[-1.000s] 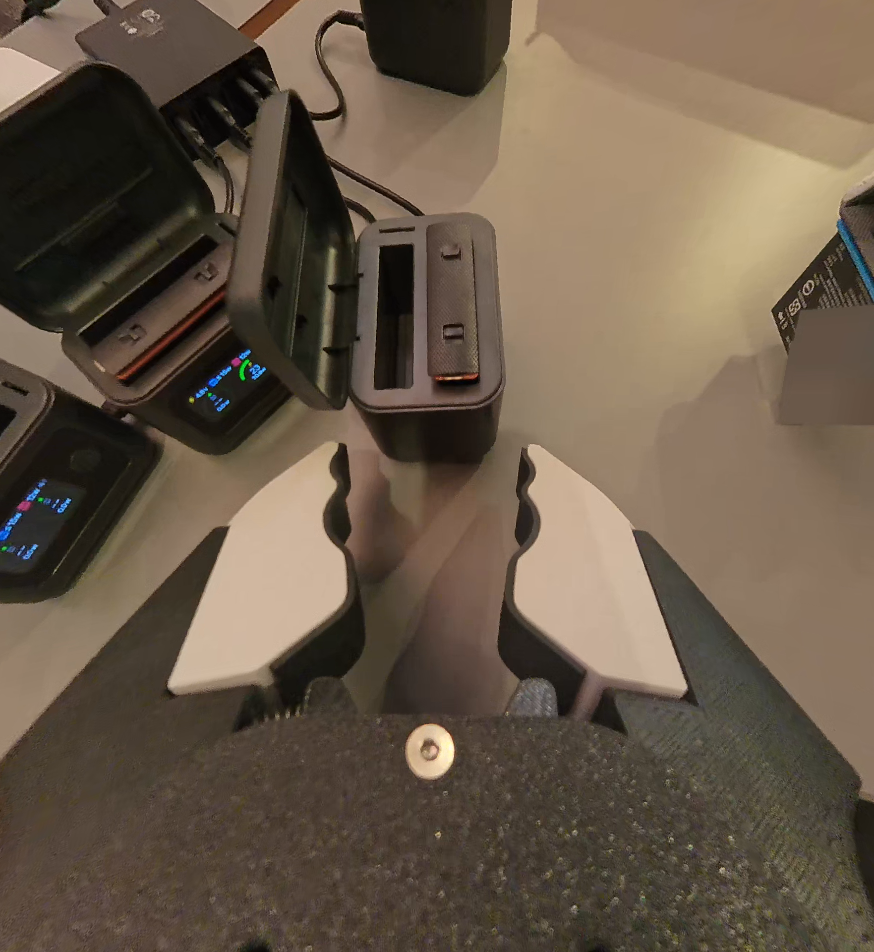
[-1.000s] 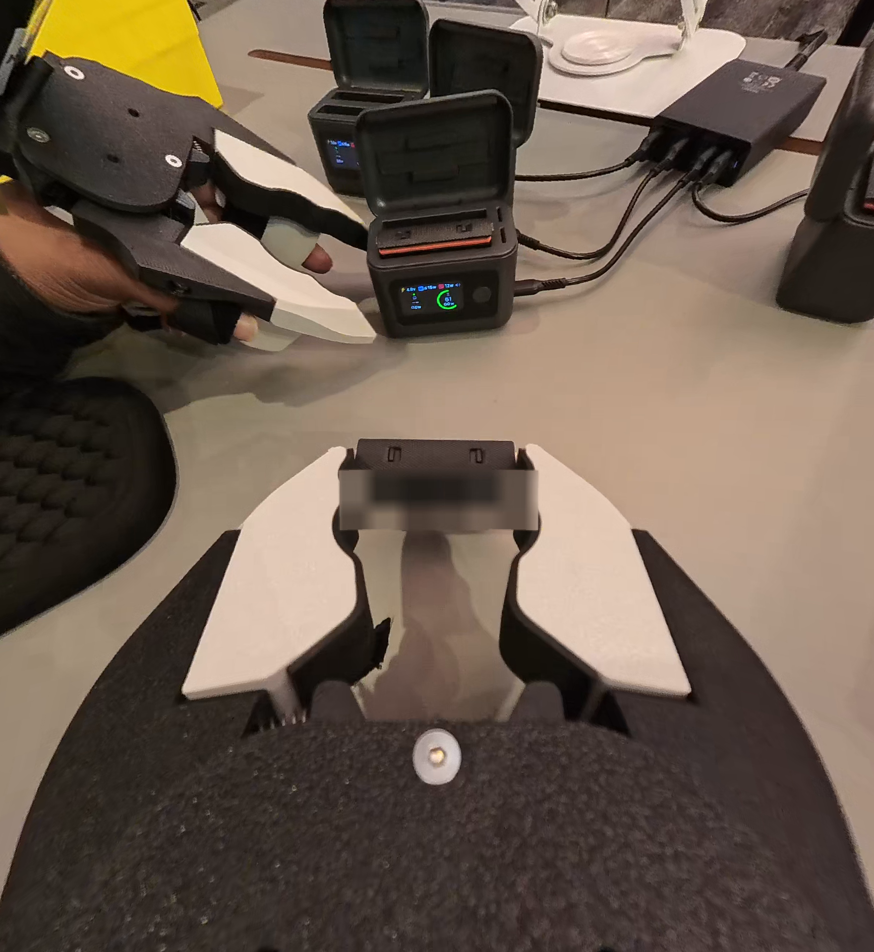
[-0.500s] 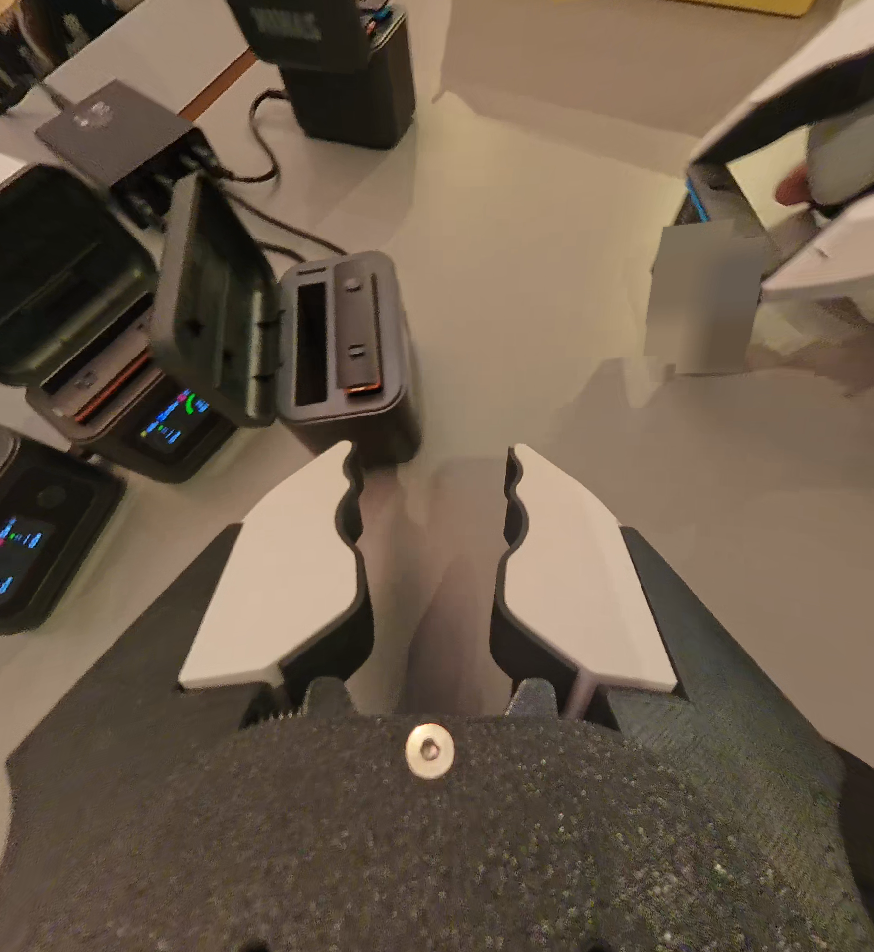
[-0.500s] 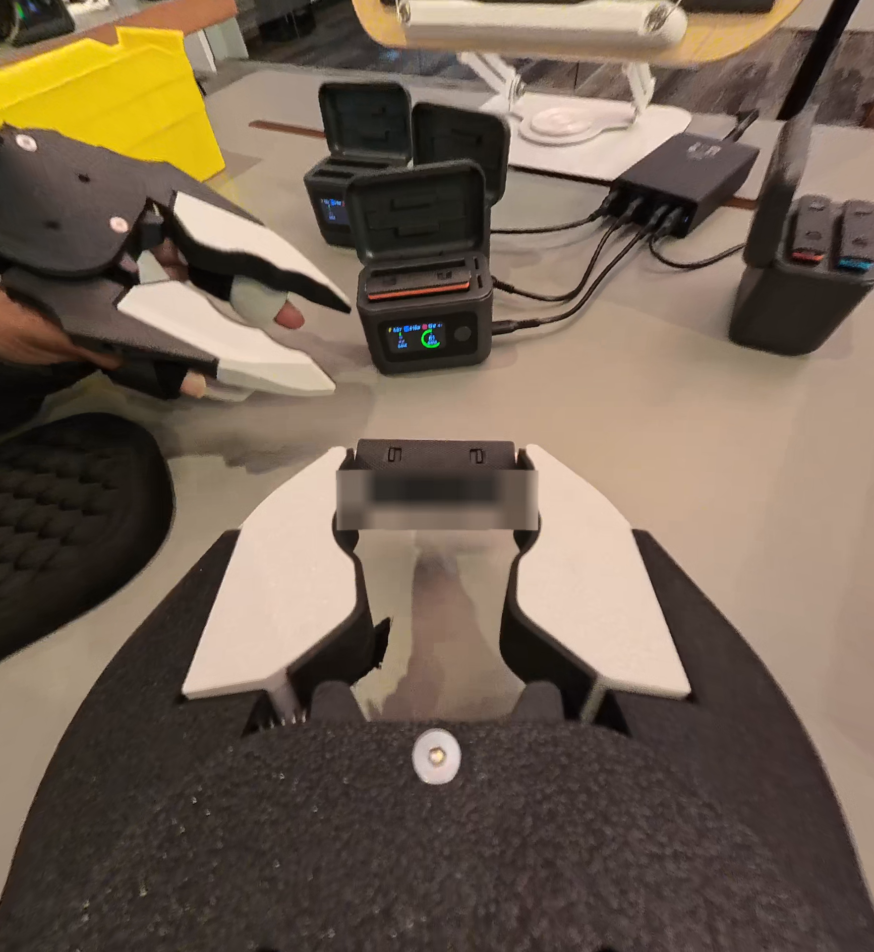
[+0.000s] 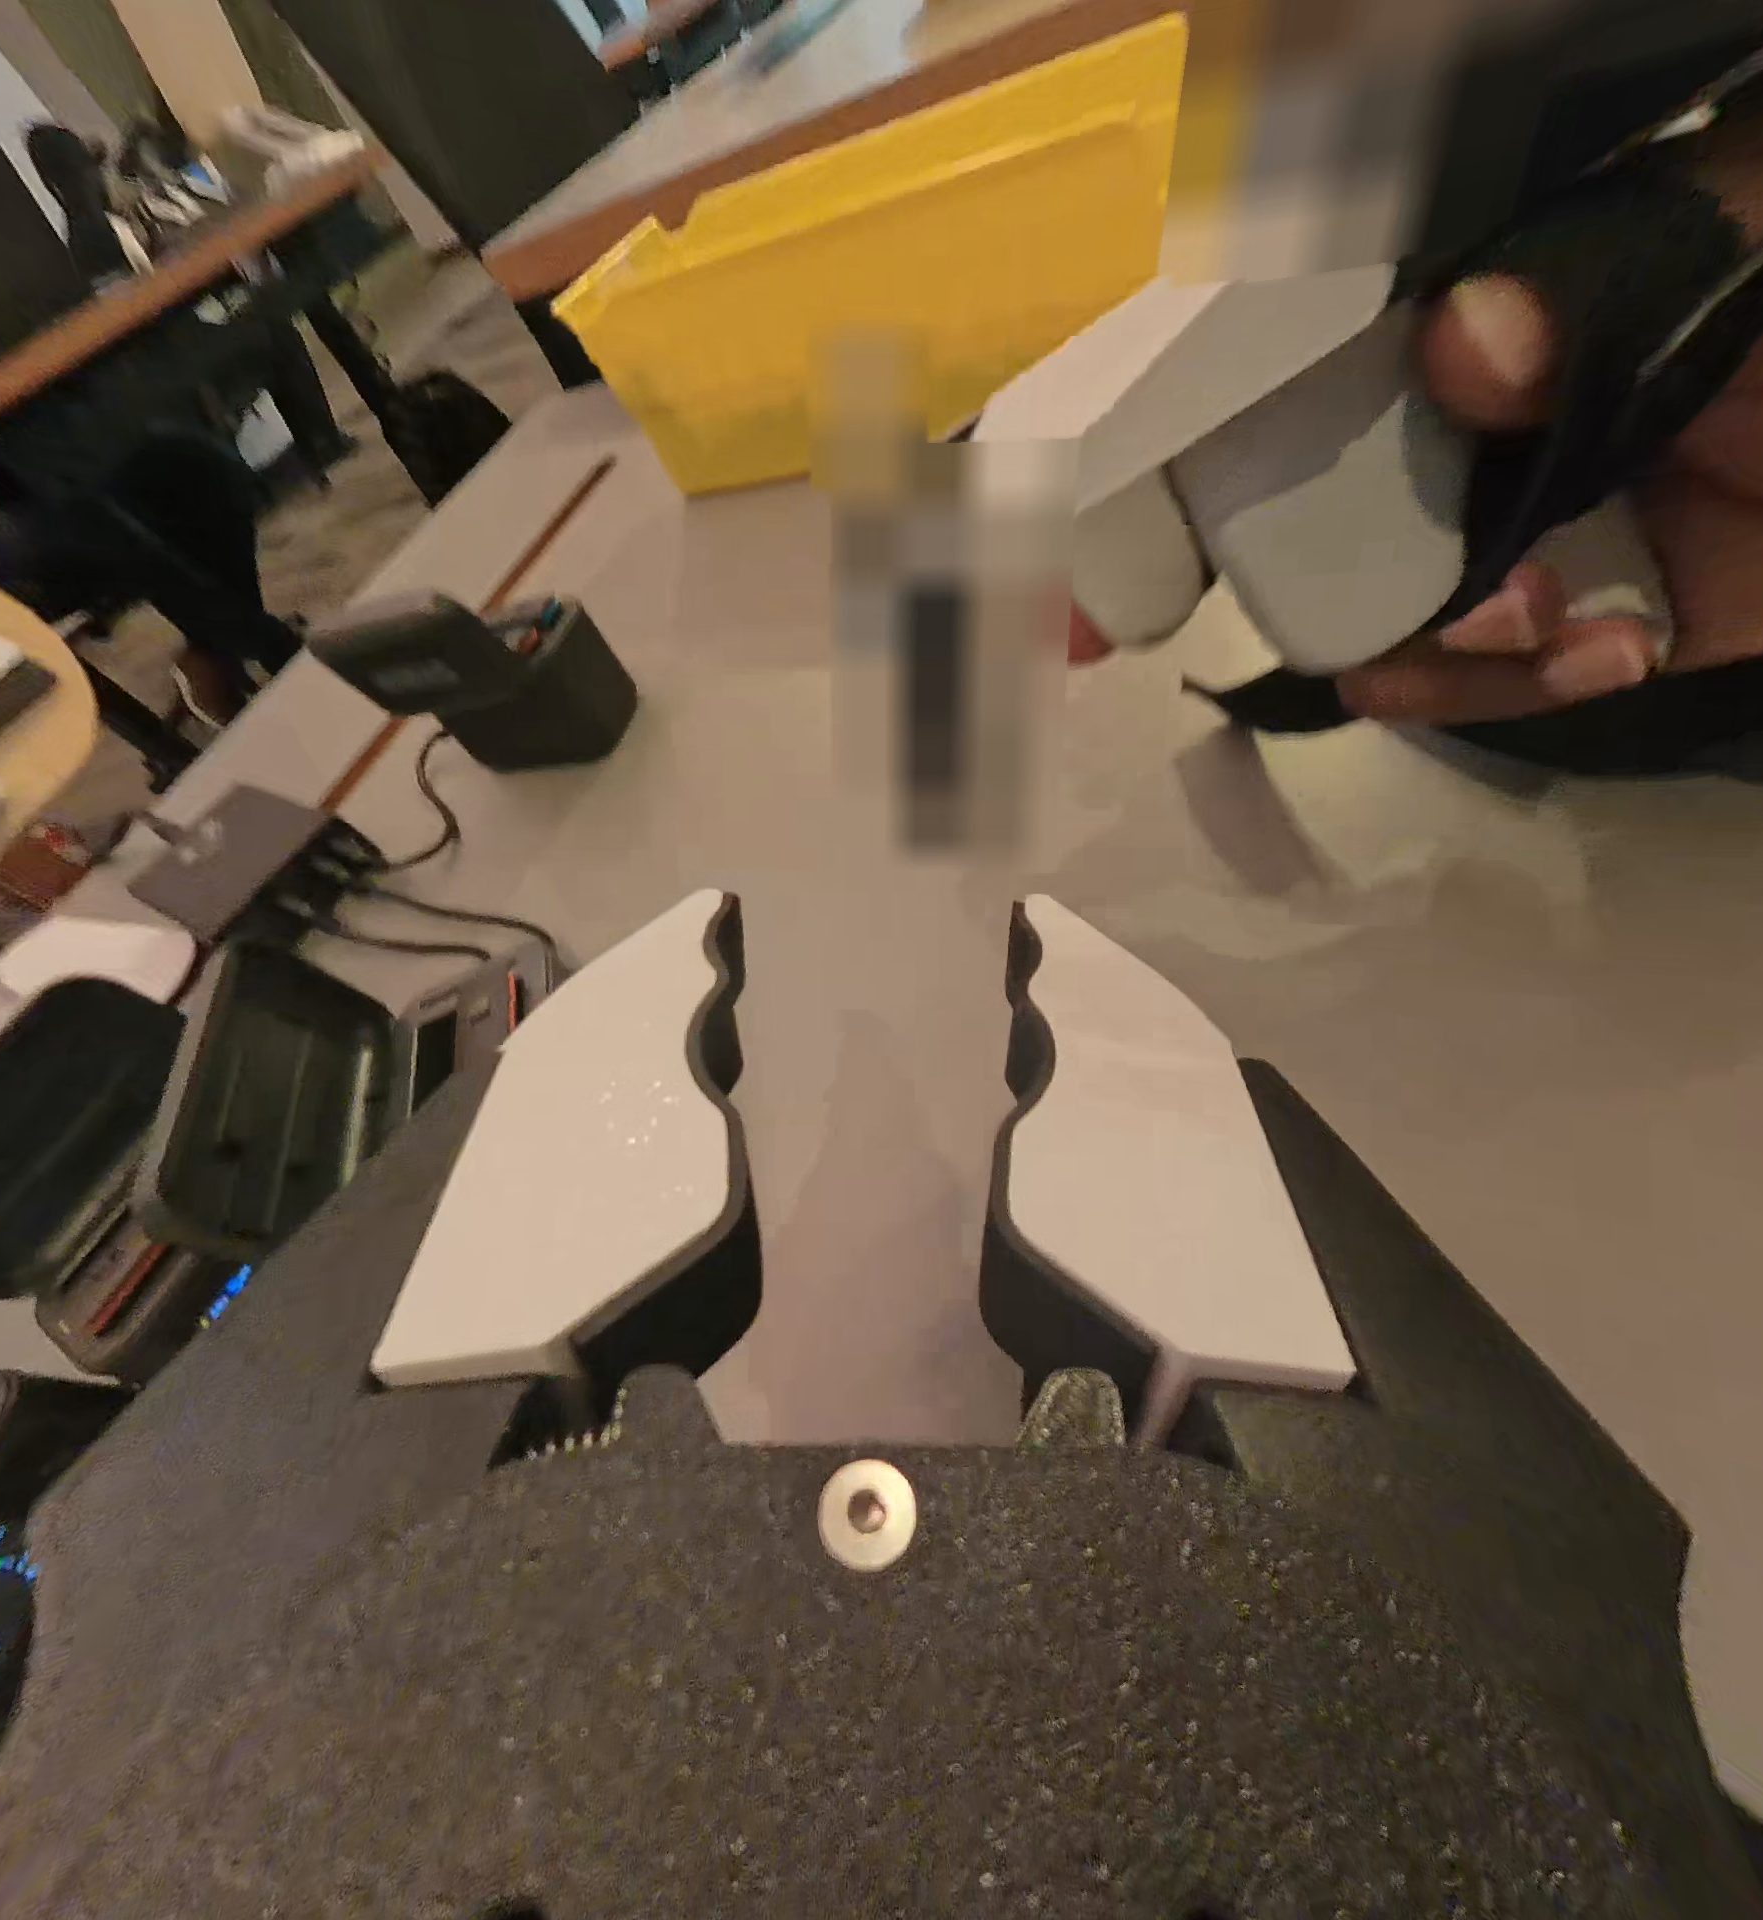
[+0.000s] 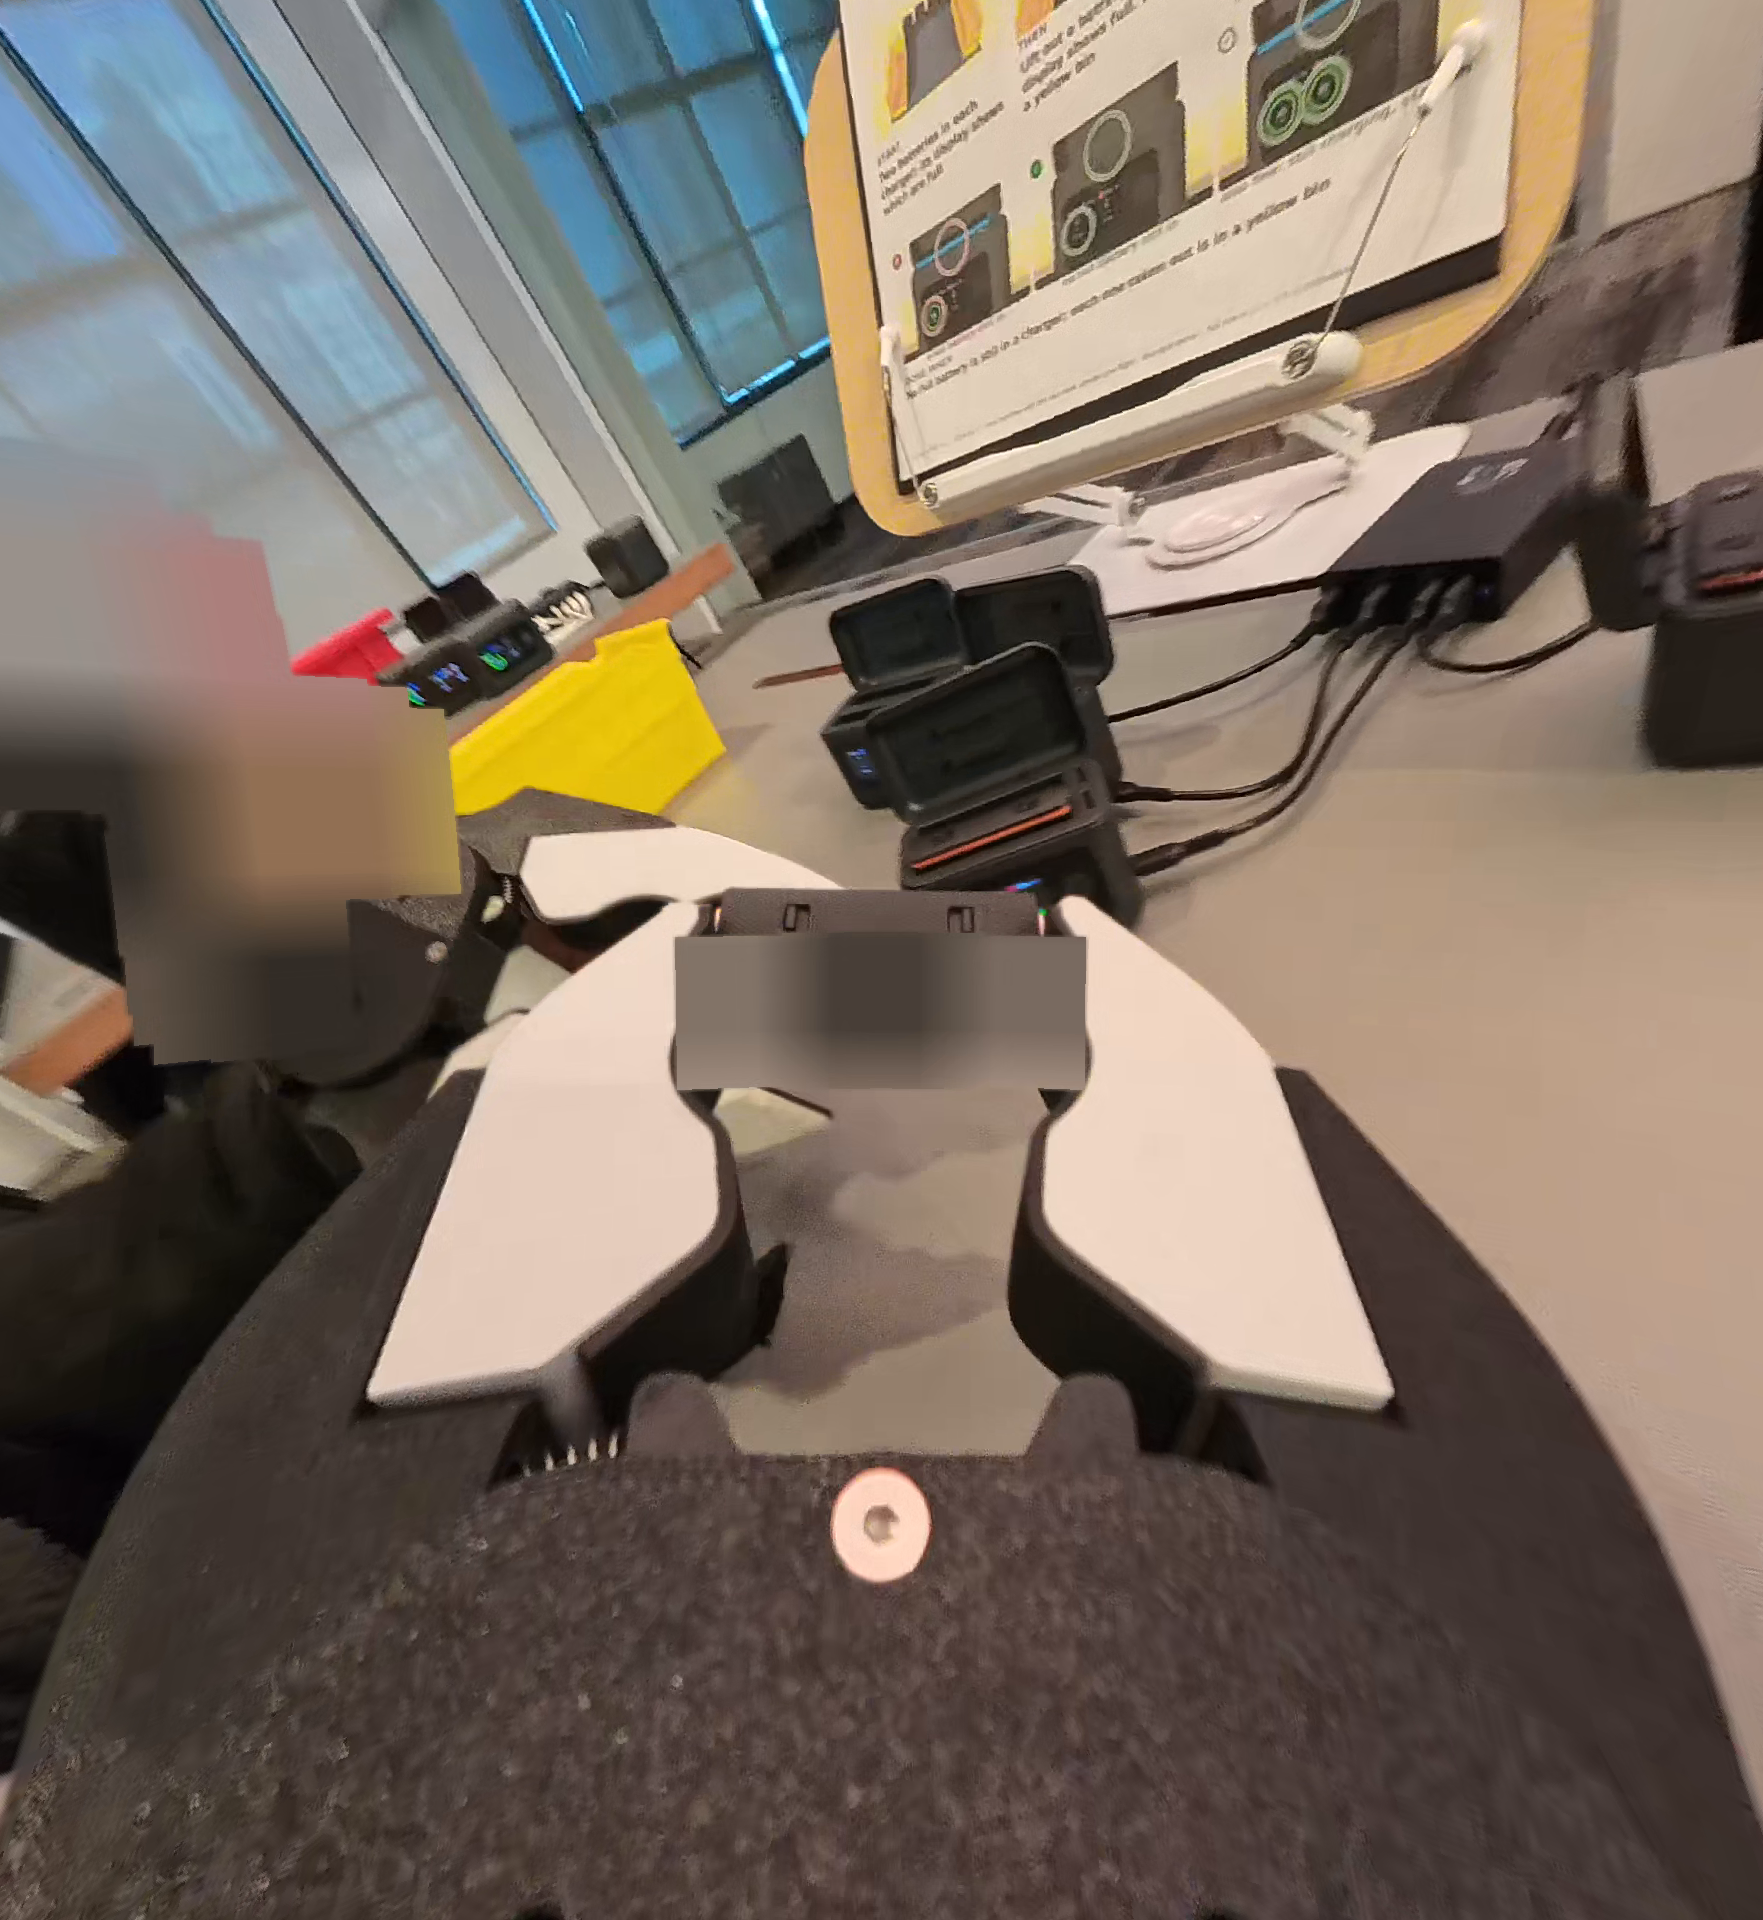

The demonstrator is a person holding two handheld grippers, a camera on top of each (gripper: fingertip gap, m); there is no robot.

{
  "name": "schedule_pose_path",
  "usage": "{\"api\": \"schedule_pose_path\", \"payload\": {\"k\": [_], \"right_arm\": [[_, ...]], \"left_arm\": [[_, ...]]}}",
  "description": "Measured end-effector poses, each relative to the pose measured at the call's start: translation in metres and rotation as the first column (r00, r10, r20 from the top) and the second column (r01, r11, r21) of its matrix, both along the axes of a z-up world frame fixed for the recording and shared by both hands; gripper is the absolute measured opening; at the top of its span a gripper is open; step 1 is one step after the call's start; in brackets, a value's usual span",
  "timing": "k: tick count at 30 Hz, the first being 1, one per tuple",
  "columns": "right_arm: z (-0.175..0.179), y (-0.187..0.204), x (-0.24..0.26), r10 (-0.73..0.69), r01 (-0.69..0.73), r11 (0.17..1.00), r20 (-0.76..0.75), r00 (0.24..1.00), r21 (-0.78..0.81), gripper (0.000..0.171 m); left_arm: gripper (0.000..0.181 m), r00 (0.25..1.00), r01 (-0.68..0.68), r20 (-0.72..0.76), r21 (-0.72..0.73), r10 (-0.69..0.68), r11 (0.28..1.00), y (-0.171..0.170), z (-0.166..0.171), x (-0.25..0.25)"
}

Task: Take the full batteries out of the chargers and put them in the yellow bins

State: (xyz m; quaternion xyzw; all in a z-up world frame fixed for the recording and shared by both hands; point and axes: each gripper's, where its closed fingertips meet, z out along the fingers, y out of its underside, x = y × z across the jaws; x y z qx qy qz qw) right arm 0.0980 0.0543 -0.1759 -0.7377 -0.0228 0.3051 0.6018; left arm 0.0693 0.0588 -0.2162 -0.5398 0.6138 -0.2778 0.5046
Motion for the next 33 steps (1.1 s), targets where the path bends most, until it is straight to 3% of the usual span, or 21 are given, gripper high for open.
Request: {"api": "schedule_pose_path", "payload": {"k": [3,7,9,12,14,17,19,24,26,28,33], "right_arm": [[0.002,0.0,-0.012,0.023,-0.024,1.0,-0.094,0.995,-0.007,0.059],[0.0,0.001,-0.023,0.044,-0.047,0.999,-0.138,0.989,-0.02,0.059],[0.0,0.001,-0.023,0.047,-0.05,0.998,-0.13,0.99,-0.023,0.059],[-0.004,-0.001,-0.025,0.091,-0.094,0.994,-0.044,0.995,-0.059,0.059],[-0.009,-0.006,-0.025,0.177,-0.165,0.981,0.127,0.976,-0.099,0.063],[-0.014,-0.024,-0.025,0.381,-0.34,0.925,0.412,0.828,-0.172,0.06],[-0.008,-0.028,-0.019,0.416,-0.406,0.902,0.553,0.722,-0.149,0.055],[-0.013,-0.036,-0.017,0.513,-0.543,0.806,0.733,0.446,-0.233,0.051],[-0.022,-0.037,-0.02,0.535,-0.566,0.777,0.764,0.362,-0.276,0.037],[-0.03,-0.037,-0.023,0.54,-0.584,0.76,0.777,0.323,-0.285,0.016],[-0.029,-0.038,-0.021,0.524,-0.609,0.751,0.791,0.315,-0.255,0.015]], "left_arm": [[0.042,0.999,0.006,0.041,0.043,-0.008,0.999,-0.01,0.01,0.005],[0.011,0.997,-0.033,0.071,0.077,0.028,0.997,-0.007,0.015,0.003],[0.011,0.997,-0.035,0.068,0.068,0.031,0.997,-0.006,0.015,0.002],[0.011,0.998,-0.021,0.065,0.046,0.018,0.999,-0.007,0.014,0.002],[0.011,0.997,0.01,0.075,0.002,-0.01,1.0,-0.01,0.014,0.001],[0.011,0.996,0.067,0.068,-0.017,-0.066,0.998,-0.017,0.012,0.001],[0.011,0.992,0.115,0.052,-0.045,-0.113,0.992,-0.025,0.008,0.002],[0.011,0.979,0.202,0.038,-0.041,-0.201,0.978,-0.042,0.006,0.003],[0.011,0.976,0.215,0.034,-0.039,-0.214,0.976,-0.044,0.005,0.003],[0.011,0.975,0.221,0.037,-0.046,-0.219,0.974,-0.045,0.006,0.003],[0.011,0.972,0.228,0.065,-0.068,-0.224,0.971,-0.046,0.007,0.004]]}}
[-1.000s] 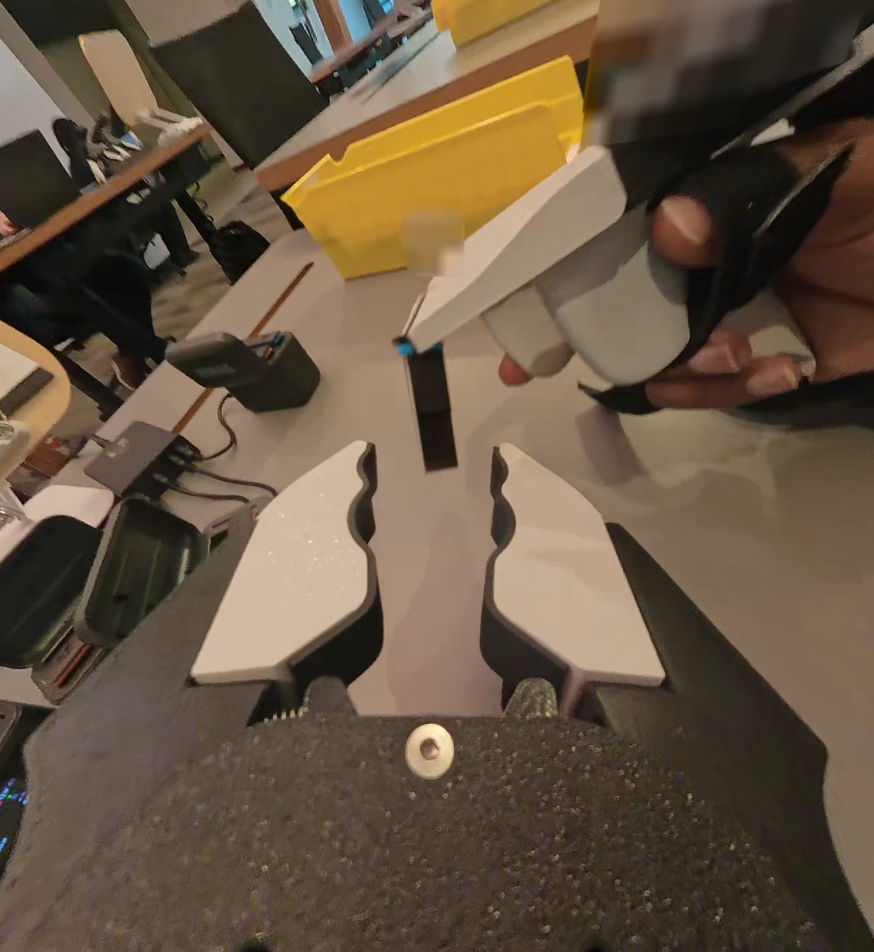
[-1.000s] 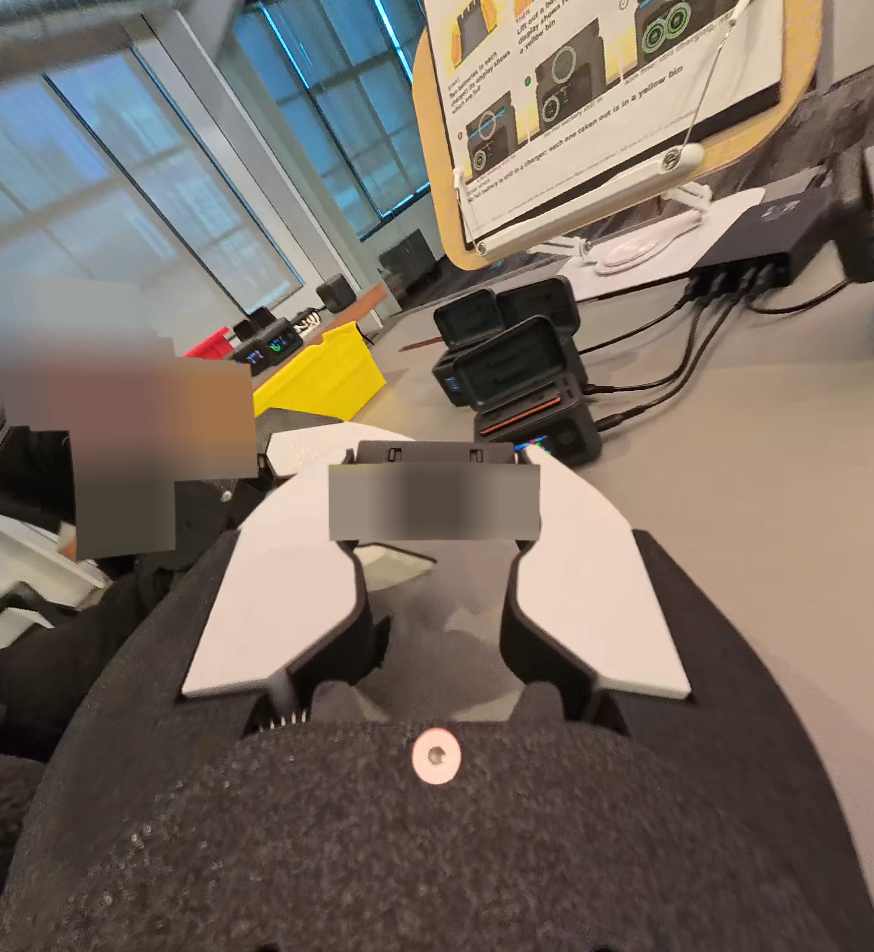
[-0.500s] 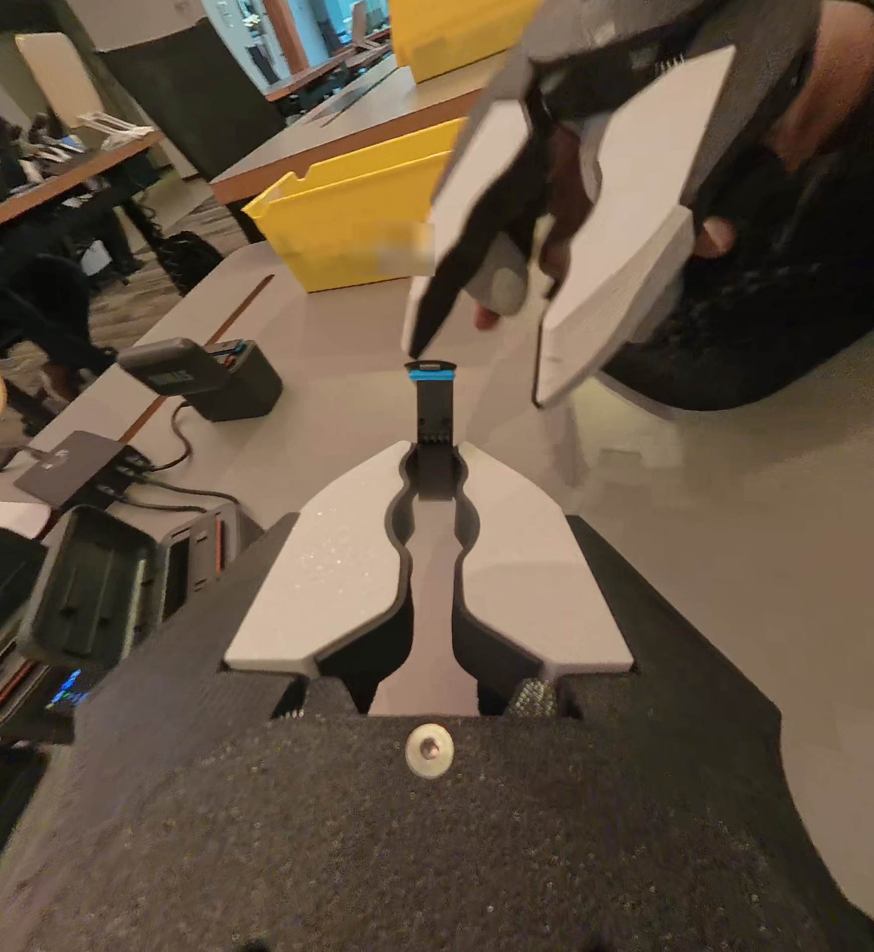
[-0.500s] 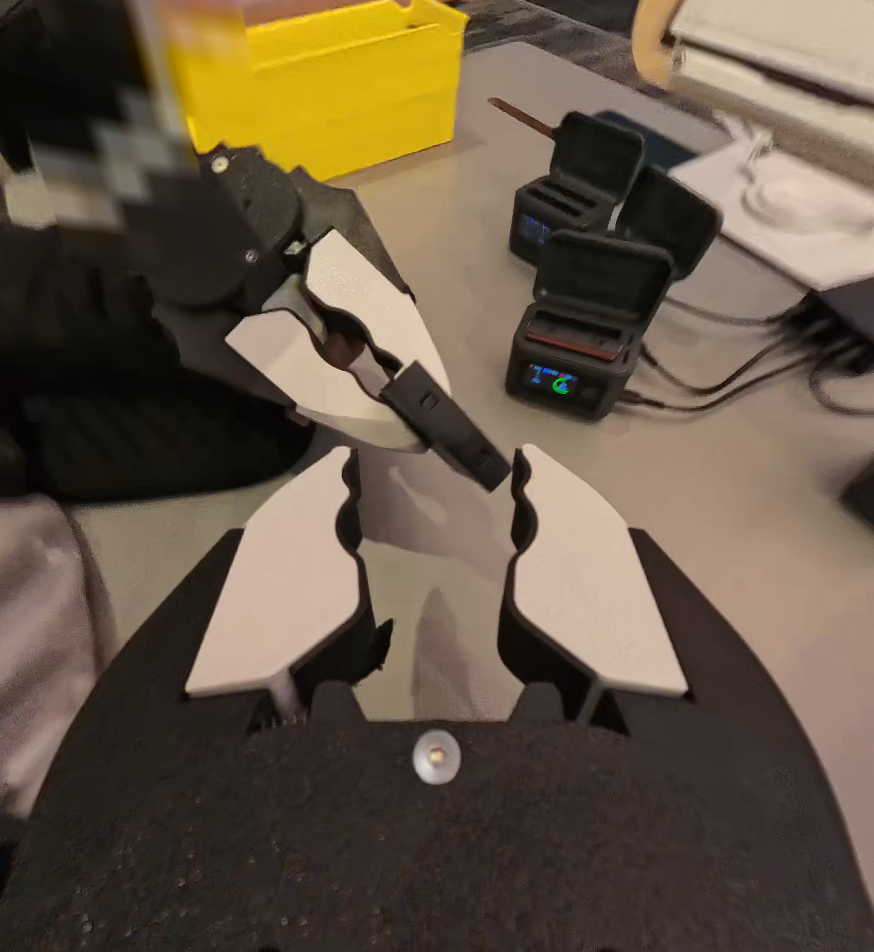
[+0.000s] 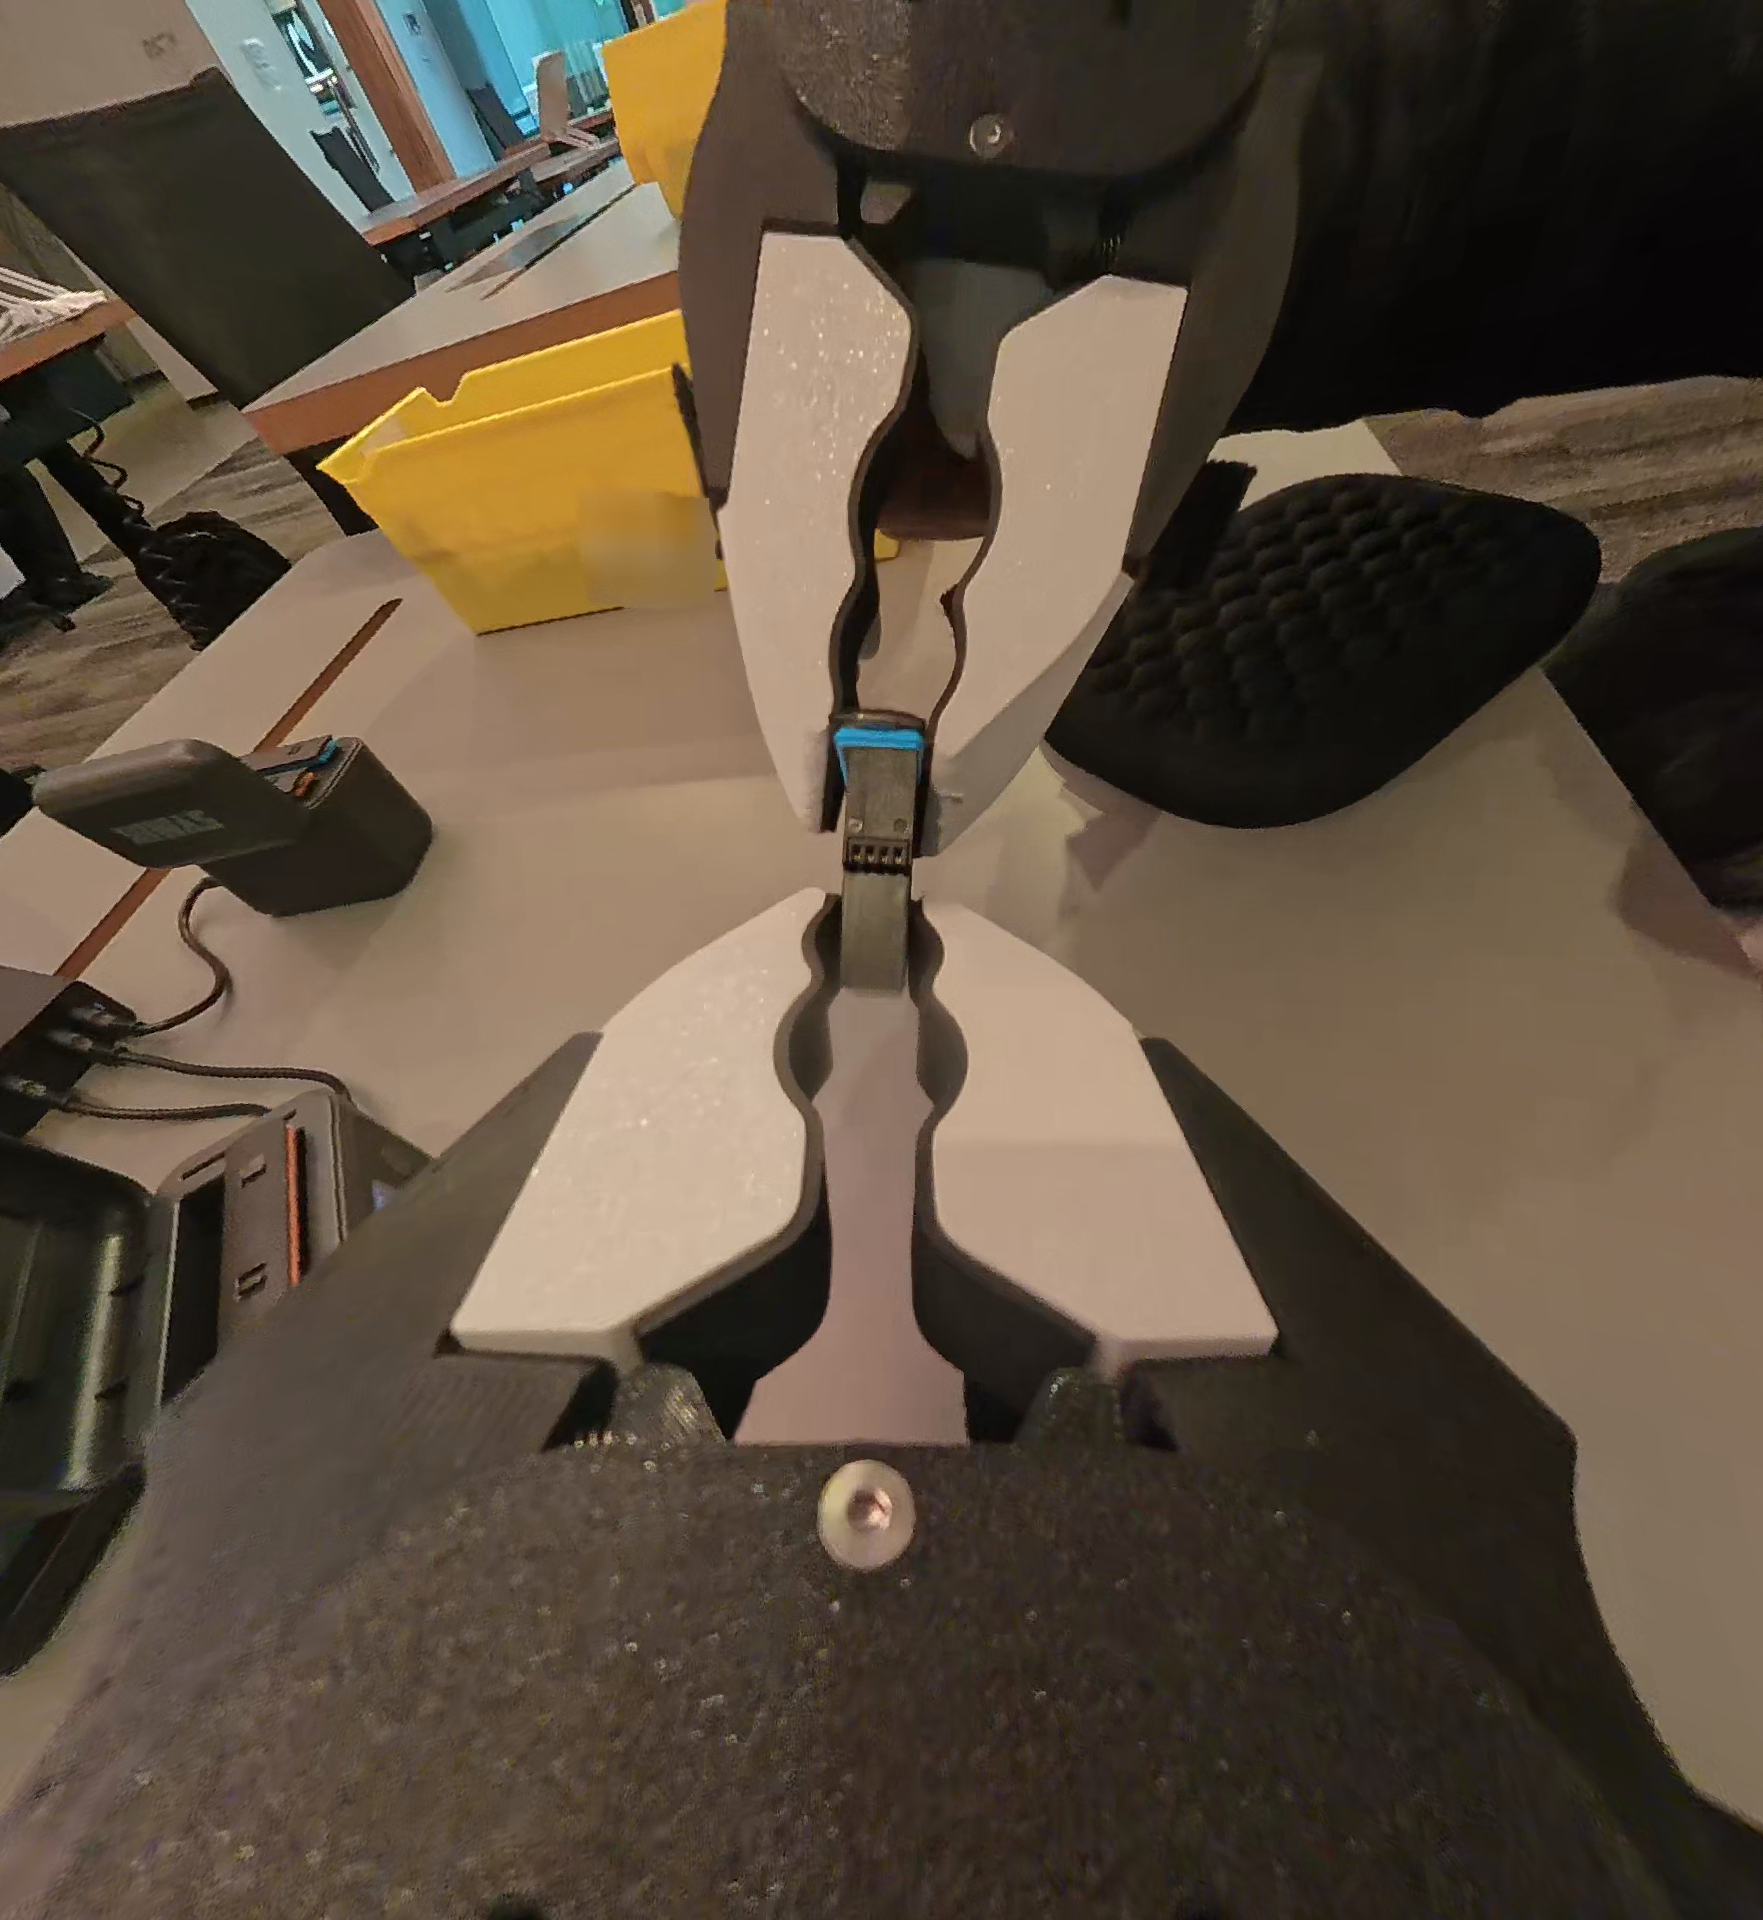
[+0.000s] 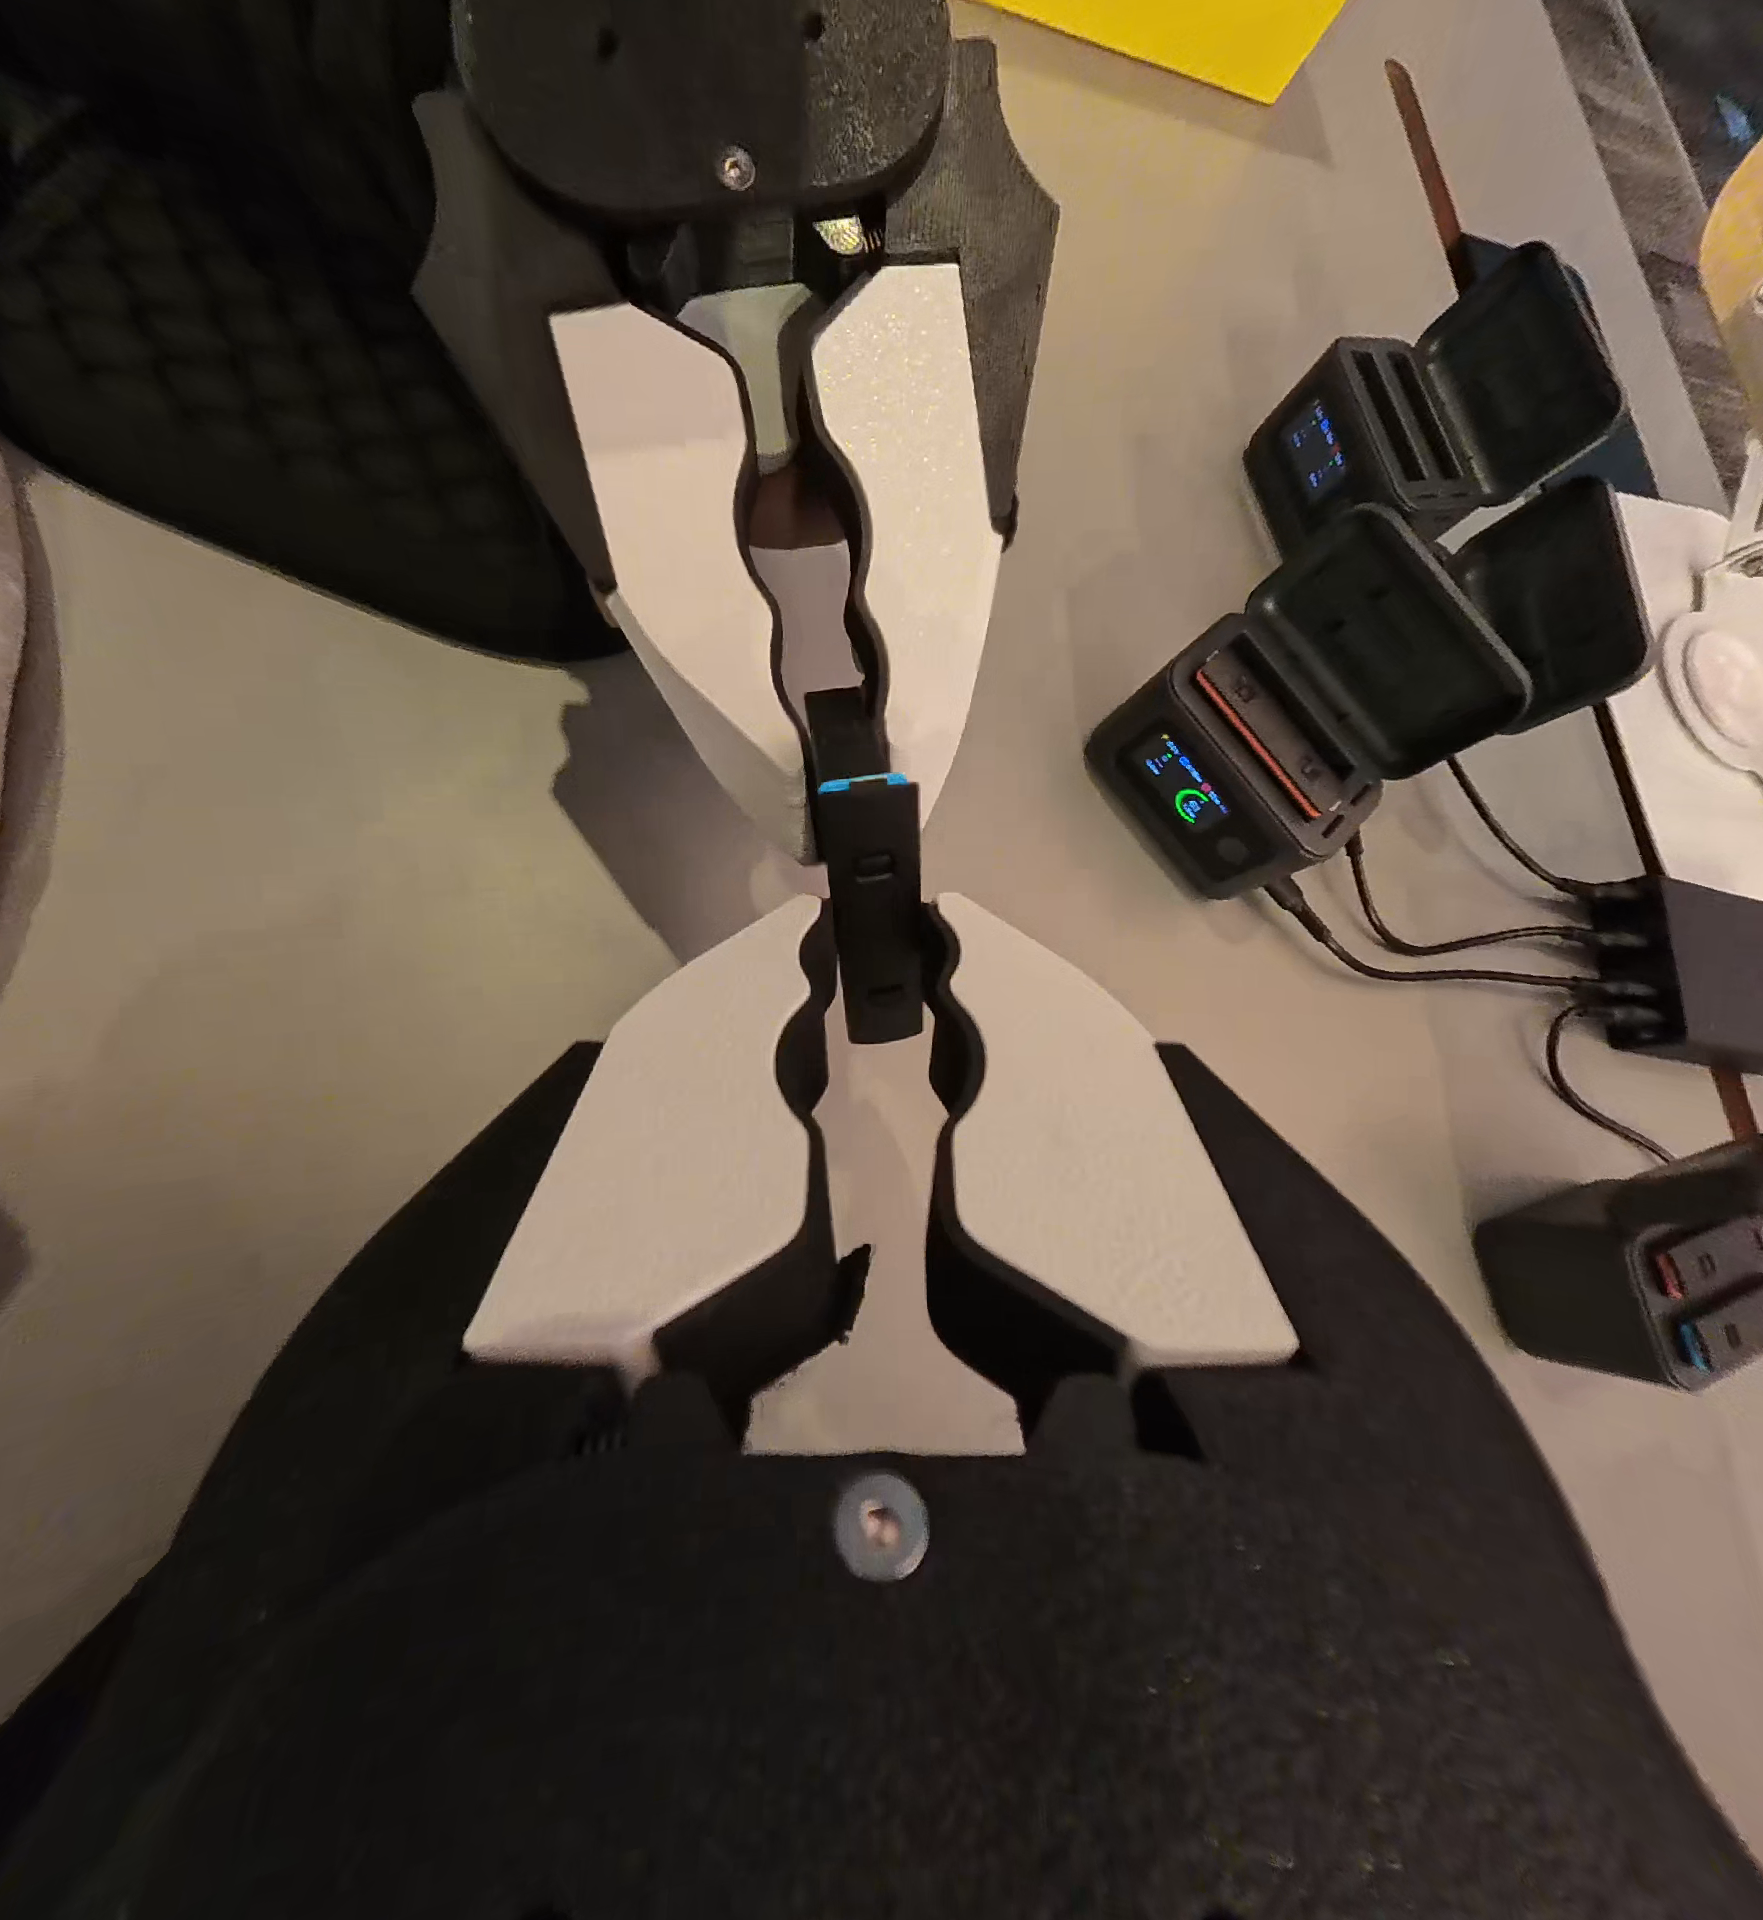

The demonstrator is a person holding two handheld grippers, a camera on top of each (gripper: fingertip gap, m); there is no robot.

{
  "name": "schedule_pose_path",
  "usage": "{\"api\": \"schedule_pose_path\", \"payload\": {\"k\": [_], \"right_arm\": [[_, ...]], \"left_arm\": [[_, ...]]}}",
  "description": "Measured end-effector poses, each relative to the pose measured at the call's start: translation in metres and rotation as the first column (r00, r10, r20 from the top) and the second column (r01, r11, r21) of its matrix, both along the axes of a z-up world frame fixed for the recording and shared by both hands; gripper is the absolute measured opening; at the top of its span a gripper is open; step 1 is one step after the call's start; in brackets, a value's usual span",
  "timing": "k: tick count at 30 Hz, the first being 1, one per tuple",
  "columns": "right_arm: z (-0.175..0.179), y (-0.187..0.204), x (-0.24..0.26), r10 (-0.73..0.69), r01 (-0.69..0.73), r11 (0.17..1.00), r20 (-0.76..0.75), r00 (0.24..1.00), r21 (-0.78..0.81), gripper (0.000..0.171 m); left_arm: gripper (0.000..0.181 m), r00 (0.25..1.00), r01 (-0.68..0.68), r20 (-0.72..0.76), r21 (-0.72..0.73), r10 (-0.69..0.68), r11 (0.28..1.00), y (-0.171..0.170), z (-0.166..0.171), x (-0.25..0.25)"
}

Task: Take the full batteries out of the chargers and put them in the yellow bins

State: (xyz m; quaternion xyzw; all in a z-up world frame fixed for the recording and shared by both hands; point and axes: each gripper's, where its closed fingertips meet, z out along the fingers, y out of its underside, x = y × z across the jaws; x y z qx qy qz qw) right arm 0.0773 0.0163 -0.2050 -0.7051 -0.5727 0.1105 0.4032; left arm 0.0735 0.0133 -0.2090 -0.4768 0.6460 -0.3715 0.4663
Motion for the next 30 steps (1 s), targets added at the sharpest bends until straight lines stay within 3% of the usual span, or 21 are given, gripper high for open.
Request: {"api": "schedule_pose_path", "payload": {"k": [4,8,11,14,17,20,25,30], "right_arm": [[0.013,0.008,0.036,-0.045,0.037,0.997,0.123,0.991,0.067,0.015],[0.067,0.035,0.12,-0.196,0.146,0.971,0.28,0.94,0.189,0.015],[0.116,0.069,0.202,-0.349,0.241,0.925,0.403,0.846,0.294,0.015],[0.134,0.099,0.278,-0.429,0.327,0.903,0.518,0.74,0.28,0.015],[0.116,0.124,0.336,-0.441,0.4,0.891,0.618,0.651,0.214,0.015],[0.075,0.142,0.372,-0.405,0.444,0.886,0.686,0.604,0.132,0.015],[0.006,0.16,0.399,-0.325,0.459,0.888,0.736,0.594,0.021,0.015],[-0.016,0.179,0.406,-0.311,0.433,0.901,0.737,0.6,0.027,0.015]], "left_arm": [[0.04,1.0,-0.018,-0.018,-0.017,0.018,1.0,0.004,-0.005,0.002],[0.038,0.998,-0.068,-0.02,-0.034,0.068,0.997,0.013,-0.007,0.002],[0.035,0.994,-0.105,-0.036,-0.053,0.103,0.993,0.02,-0.01,0.002],[0.033,0.992,-0.12,-0.04,-0.047,0.118,0.992,0.024,-0.012,0.001],[0.031,0.989,-0.142,-0.052,-0.019,0.141,0.99,0.029,-0.016,0.001],[0.031,0.987,-0.149,-0.06,-0.007,0.149,0.989,0.031,-0.019,0.0],[0.031,0.981,-0.182,-0.075,-0.033,0.179,0.983,0.041,-0.025,-0.002],[0.03,0.975,-0.206,-0.099,-0.069,0.198,0.976,0.049,-0.032,-0.002]]}}
